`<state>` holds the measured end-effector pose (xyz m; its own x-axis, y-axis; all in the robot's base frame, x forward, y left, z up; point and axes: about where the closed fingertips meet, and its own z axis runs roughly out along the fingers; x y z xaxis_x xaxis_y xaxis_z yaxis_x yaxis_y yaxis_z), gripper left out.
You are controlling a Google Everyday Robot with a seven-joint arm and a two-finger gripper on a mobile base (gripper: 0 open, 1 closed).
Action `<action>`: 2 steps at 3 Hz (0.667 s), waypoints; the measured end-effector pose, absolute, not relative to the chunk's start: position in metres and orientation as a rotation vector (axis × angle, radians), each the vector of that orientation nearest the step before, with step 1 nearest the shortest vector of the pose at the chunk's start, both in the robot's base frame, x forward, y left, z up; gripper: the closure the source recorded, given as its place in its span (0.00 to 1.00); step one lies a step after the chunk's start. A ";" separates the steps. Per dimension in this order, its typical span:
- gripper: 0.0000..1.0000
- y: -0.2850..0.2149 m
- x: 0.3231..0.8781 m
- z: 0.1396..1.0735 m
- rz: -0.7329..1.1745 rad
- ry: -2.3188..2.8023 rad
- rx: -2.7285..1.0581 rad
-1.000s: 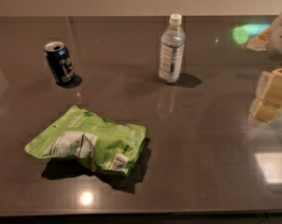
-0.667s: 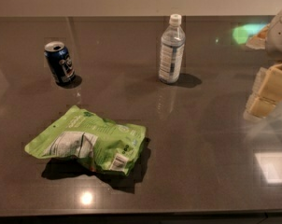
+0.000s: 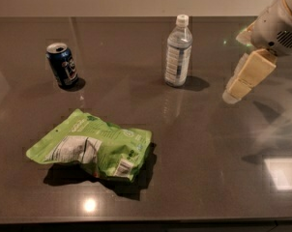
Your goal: Move blue plastic bottle near green rice chip bag
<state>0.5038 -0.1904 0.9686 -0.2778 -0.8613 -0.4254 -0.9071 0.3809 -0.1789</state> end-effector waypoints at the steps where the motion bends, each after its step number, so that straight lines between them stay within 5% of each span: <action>1: 0.00 -0.173 0.535 0.967 0.170 2.155 -1.479; 2: 0.00 -0.148 0.570 0.964 0.184 2.110 -1.439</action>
Offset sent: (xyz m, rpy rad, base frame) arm 0.0991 0.0610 -0.0061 0.1394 -0.1035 -0.0211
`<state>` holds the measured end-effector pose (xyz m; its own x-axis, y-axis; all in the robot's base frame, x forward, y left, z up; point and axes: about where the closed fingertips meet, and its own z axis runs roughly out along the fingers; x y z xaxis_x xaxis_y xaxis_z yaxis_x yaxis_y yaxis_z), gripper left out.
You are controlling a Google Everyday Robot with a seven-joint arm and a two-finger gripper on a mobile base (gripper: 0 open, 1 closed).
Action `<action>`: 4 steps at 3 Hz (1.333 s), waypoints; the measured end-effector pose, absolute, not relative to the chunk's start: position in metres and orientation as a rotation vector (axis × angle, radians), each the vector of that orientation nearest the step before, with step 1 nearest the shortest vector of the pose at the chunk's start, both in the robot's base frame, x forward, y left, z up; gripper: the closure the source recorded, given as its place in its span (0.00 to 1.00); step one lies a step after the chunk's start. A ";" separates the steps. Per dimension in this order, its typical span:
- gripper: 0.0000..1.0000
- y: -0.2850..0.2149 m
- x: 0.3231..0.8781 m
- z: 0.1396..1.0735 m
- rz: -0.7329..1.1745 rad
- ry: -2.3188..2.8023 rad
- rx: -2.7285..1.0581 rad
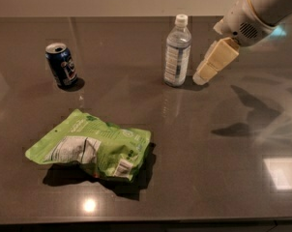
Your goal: Move blue plastic bottle near green rice chip bag
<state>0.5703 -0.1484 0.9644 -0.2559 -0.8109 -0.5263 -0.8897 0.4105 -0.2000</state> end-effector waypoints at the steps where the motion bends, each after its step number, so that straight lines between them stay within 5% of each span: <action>1: 0.00 -0.138 0.585 0.964 0.189 2.091 -1.424; 4: 0.00 -0.118 0.647 0.943 0.348 2.051 -1.335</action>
Offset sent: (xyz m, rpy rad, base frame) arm 0.0875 0.0331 -0.0255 0.1907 0.0083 -0.0109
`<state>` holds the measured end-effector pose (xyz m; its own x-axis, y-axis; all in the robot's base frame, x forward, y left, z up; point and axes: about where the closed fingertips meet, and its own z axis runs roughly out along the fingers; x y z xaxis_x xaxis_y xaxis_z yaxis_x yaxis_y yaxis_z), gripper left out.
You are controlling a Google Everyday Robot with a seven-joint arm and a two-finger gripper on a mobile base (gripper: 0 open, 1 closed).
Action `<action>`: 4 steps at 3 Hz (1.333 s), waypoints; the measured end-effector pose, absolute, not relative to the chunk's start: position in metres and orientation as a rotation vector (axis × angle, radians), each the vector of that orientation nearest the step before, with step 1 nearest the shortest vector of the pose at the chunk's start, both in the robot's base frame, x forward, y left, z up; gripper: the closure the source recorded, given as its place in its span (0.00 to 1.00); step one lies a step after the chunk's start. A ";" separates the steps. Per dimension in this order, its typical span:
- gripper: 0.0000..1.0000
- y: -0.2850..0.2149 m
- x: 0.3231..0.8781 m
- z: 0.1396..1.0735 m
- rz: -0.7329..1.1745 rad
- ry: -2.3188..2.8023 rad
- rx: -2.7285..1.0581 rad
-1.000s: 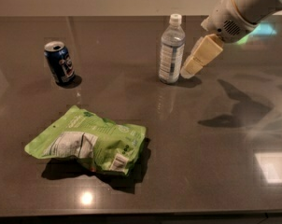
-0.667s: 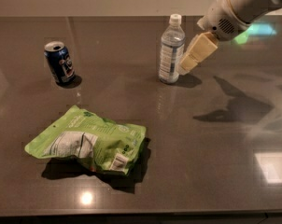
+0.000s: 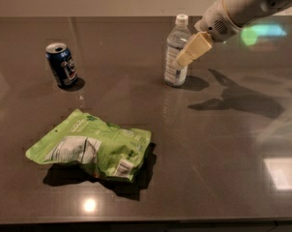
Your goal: Move blue plastic bottle near green rice chip bag
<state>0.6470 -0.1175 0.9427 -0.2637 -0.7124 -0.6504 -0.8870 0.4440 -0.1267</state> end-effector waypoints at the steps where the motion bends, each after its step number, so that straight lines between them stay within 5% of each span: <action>1: 0.00 -0.112 0.659 0.941 0.383 2.036 -1.317; 2: 0.15 -0.106 0.662 0.941 0.408 2.013 -1.307; 4: 0.62 -0.098 0.650 0.948 0.467 1.981 -1.304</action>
Offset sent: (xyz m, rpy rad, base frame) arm 0.0160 0.0157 0.0032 0.0981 -0.0230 0.0117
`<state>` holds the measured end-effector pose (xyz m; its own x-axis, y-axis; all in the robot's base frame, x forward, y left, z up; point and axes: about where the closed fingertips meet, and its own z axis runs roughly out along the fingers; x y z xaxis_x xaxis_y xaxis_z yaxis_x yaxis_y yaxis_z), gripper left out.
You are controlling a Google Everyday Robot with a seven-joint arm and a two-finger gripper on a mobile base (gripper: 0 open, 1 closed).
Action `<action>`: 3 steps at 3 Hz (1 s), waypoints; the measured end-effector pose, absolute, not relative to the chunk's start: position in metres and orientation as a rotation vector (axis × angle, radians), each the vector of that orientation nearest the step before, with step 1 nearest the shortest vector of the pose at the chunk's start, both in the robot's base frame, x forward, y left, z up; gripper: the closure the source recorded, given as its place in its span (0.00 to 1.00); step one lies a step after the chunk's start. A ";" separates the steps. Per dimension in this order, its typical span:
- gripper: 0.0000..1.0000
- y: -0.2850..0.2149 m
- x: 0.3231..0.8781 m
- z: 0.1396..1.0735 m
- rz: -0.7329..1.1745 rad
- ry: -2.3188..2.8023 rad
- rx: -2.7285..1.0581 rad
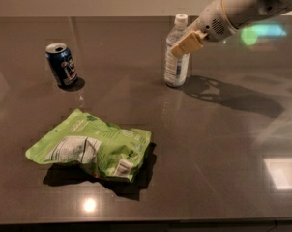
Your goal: Move blue plastic bottle near green rice chip bag
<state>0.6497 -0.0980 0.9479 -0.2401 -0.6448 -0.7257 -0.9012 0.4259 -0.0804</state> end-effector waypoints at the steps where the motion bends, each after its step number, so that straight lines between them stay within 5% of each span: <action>1: 0.84 -0.086 0.624 0.964 0.527 1.926 -1.346; 2: 1.00 -0.077 0.588 0.980 0.590 1.869 -1.393; 3: 1.00 -0.072 0.552 0.988 0.629 1.830 -1.452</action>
Offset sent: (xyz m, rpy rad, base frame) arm -0.1086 0.0267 0.0536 0.1120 -0.0039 0.2022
